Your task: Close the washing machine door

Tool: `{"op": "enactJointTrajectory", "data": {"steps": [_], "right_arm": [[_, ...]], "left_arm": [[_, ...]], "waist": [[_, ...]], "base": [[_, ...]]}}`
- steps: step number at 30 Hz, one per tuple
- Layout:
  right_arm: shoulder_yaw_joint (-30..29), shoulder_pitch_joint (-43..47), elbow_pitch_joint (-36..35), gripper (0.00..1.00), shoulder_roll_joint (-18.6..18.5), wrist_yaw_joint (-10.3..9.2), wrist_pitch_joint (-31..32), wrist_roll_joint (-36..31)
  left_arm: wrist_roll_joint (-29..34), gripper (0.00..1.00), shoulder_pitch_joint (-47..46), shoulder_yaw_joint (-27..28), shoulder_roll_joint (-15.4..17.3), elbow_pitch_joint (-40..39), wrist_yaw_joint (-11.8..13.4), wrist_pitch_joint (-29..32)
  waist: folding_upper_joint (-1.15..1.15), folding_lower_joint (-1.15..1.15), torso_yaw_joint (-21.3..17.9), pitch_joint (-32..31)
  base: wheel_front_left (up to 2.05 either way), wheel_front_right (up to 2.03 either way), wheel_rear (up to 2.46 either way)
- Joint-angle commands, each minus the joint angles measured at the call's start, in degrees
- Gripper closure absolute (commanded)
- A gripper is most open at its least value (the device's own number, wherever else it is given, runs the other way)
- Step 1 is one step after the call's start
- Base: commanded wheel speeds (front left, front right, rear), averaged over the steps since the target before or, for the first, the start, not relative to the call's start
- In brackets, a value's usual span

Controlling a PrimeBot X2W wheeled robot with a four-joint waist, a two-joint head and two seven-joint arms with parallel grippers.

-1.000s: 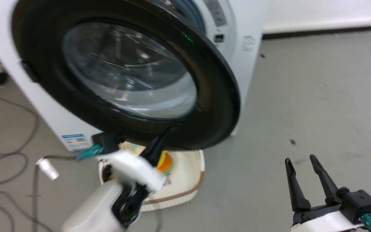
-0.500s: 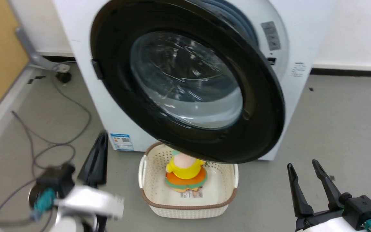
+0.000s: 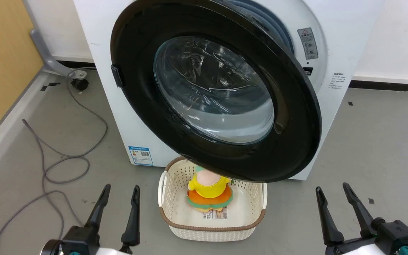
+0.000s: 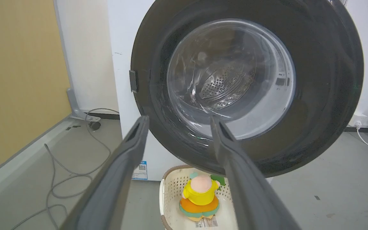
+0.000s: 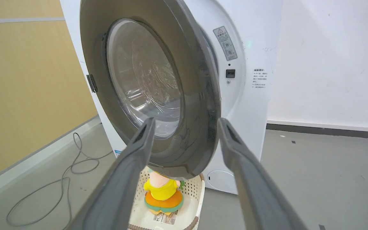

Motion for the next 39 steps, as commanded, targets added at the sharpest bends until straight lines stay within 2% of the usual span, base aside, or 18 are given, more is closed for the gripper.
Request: {"op": "enactJointTrajectory", "data": {"steps": [1,7,9,16,24,32,39], "right_arm": [[0.0,0.6,0.2,0.00,0.2,0.05,-0.3,-0.3],[-0.7,0.5,0.8,0.00,0.4,0.05,-0.3,-0.2],[-0.5,0.5,0.9,1.00,0.4,0.05,-0.2,0.1],[3.6,-2.4,-0.2,1.00,-2.9,0.05,0.6,1.2],[8.6,-14.0,0.5,1.00,-11.9,0.05,5.4,4.8],[9.3,-26.7,7.7,1.00,-20.7,0.05,10.0,12.0],[8.9,-34.9,15.1,1.00,-25.9,0.05,12.3,17.5]], "left_arm": [[0.9,0.00,1.0,0.3,0.0,0.4,-0.6,-0.2],[2.8,0.00,1.5,1.0,-1.5,1.8,-2.4,-0.2],[3.5,0.00,1.2,0.9,-2.0,2.2,-2.9,-0.2],[5.3,0.00,-0.6,1.0,-3.7,2.4,-4.2,-0.2],[6.6,0.00,-3.4,1.6,-5.6,1.8,-5.6,-0.2],[7.6,0.00,-6.0,2.1,-7.6,1.5,-7.1,-0.2],[8.3,0.00,-7.8,2.5,-9.2,1.1,-8.0,-0.2]], "waist": [[0.00,0.01,-0.1,0.0],[0.00,0.01,0.6,0.2],[0.00,0.01,1.1,0.4],[0.00,0.01,3.9,2.9],[0.00,0.01,7.0,8.6],[0.00,0.01,10.2,13.5],[0.00,0.01,12.6,17.1]], "base": [[0.00,0.00,0.00],[0.00,0.00,0.00],[0.00,0.00,0.00],[0.00,0.00,0.00],[0.00,0.00,0.00],[0.00,0.00,0.00],[0.00,0.00,0.00]]}}
